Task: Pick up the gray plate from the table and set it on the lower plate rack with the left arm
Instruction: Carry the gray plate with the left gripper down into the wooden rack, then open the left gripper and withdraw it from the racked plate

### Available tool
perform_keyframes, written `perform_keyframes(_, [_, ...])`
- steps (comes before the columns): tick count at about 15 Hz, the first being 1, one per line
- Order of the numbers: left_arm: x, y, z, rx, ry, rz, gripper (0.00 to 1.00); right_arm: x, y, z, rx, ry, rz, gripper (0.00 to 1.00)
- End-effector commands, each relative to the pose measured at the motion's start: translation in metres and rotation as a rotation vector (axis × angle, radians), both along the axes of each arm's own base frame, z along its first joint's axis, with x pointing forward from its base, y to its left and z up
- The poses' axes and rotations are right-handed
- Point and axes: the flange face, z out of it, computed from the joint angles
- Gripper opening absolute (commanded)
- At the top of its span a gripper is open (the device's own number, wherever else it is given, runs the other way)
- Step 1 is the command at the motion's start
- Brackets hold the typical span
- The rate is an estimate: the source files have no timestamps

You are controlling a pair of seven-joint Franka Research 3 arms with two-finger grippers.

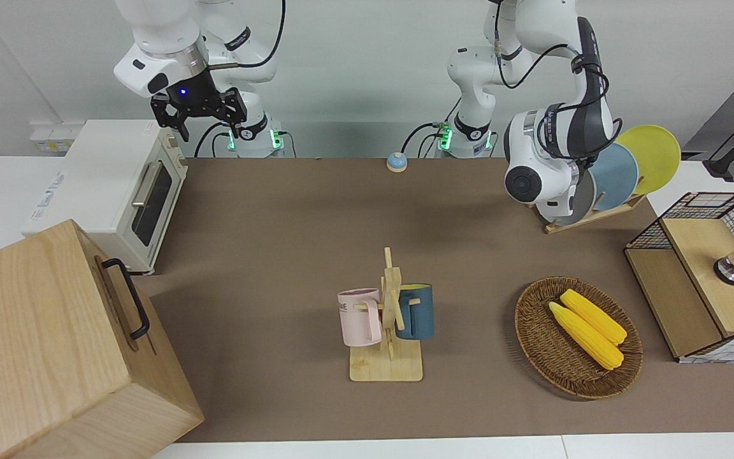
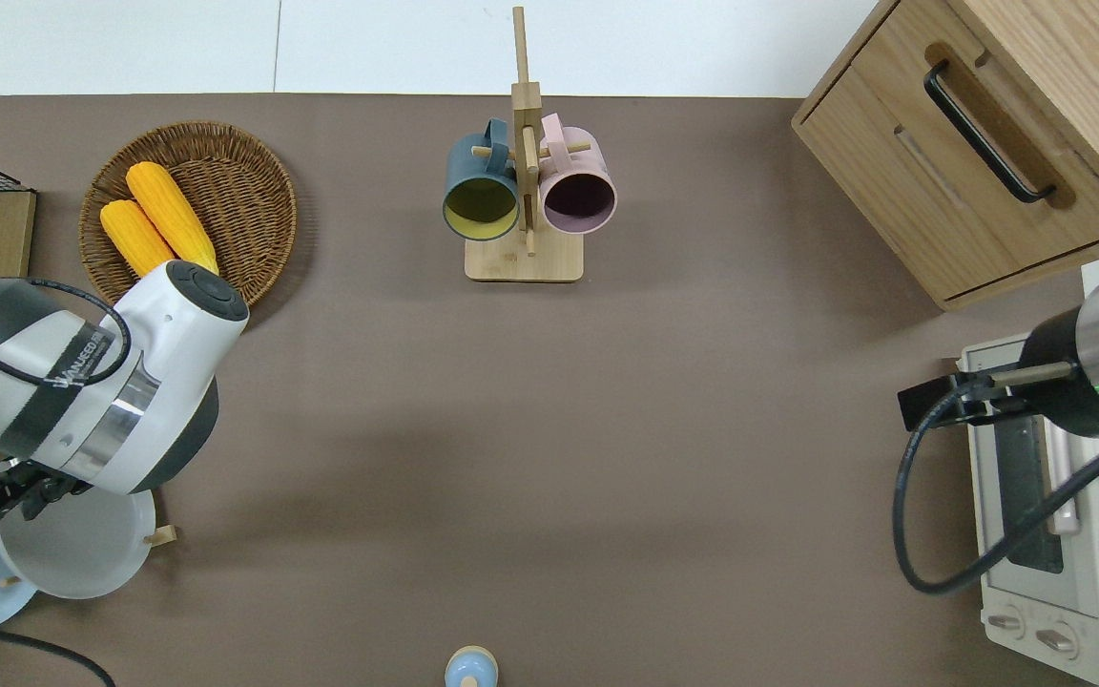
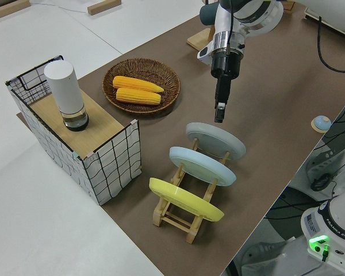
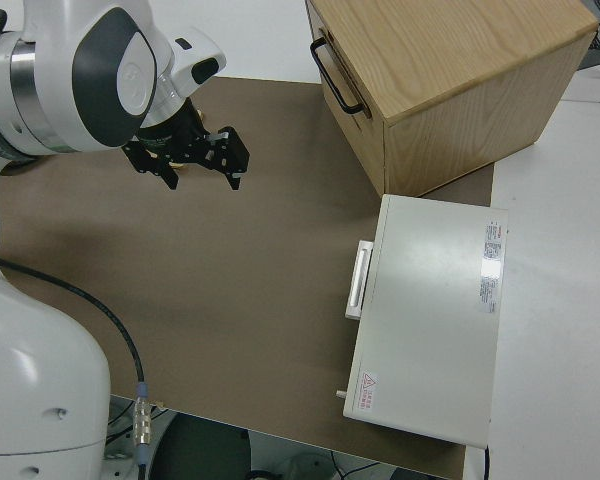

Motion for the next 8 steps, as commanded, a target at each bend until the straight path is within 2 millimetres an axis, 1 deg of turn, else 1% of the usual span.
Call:
perform_keyframes(1, [-0.002,-0.007,0.002,-0.011,-0.001,-0.001,0.99,-0.003,-0.003,0.004,0.002,0.005,-0.003,0.99])
perform_keyframes(3, [-0.001,-0.02,0.006,-0.049,-0.022,0.003,1.0,-0.003,-0.004,0.004,0.002,0.005,-0.005,0.99])
perform_keyframes(5, [0.003,-0.028,0.012,-0.1,-0.068,0.009,1.0,-0.003,-0.004,0.004,0.002,0.005,-0.005,0.987])
perform_keyframes(6, [0.004,-0.033,0.02,-0.129,-0.098,0.014,1.0,-0.003,-0.004,0.004,0.002,0.005,-0.005,0.987])
perform_keyframes(7, [0.008,-0.041,0.03,-0.168,-0.127,0.014,0.99,-0.003,-0.004,0.004,0.002,0.005,-0.005,0.99])
perform_keyframes(8, [0.011,-0.045,0.042,-0.211,-0.156,0.016,0.99,-0.003,-0.004,0.004,0.002,0.005,-0.005,0.99])
